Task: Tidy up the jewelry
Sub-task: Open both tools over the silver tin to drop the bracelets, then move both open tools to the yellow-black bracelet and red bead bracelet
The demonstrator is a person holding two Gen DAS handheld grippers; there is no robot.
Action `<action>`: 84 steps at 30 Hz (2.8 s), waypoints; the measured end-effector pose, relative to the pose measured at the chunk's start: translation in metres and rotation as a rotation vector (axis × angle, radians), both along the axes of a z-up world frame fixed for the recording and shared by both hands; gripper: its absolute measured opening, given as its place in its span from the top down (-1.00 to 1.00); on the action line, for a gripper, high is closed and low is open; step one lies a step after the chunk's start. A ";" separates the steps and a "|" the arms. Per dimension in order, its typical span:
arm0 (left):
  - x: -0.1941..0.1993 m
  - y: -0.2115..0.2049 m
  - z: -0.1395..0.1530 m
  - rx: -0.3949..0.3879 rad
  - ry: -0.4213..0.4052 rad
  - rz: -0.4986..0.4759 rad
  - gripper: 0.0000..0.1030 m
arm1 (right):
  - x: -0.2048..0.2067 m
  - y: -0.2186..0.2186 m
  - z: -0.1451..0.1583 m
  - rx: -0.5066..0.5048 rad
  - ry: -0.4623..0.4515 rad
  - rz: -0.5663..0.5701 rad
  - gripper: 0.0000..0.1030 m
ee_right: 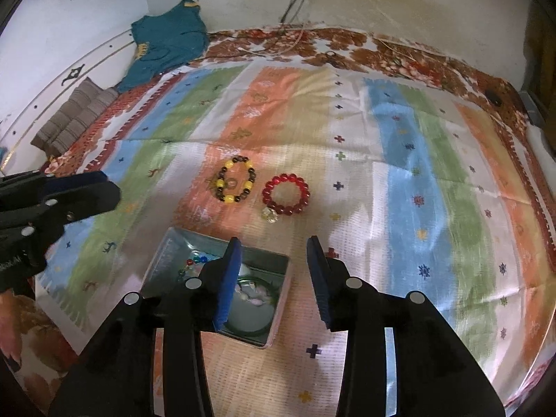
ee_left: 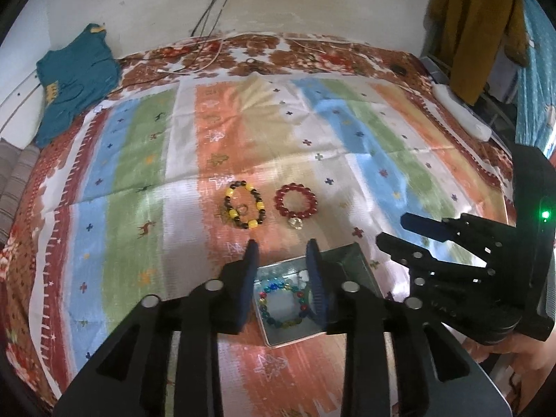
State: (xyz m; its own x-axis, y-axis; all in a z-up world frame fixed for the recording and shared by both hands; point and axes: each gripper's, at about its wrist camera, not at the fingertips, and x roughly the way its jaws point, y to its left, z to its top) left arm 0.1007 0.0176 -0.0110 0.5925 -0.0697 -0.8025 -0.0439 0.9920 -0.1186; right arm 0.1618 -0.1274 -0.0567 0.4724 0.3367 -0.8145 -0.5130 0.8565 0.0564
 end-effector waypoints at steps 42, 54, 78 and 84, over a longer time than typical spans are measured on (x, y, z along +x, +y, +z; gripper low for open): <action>0.088 0.051 -0.049 0.074 0.098 0.152 -0.40 | 0.068 0.024 -0.022 -0.087 0.007 -0.048 -0.60; 0.108 0.063 -0.068 0.089 0.140 0.157 -0.40 | 0.089 0.031 -0.044 -0.107 0.052 -0.041 -0.60; 0.161 0.067 -0.118 0.096 0.244 0.133 -0.40 | 0.139 0.038 -0.100 -0.149 0.175 -0.103 -0.60; 0.172 0.062 -0.137 0.118 0.278 0.107 -0.36 | 0.145 0.041 -0.112 -0.170 0.192 -0.096 -0.60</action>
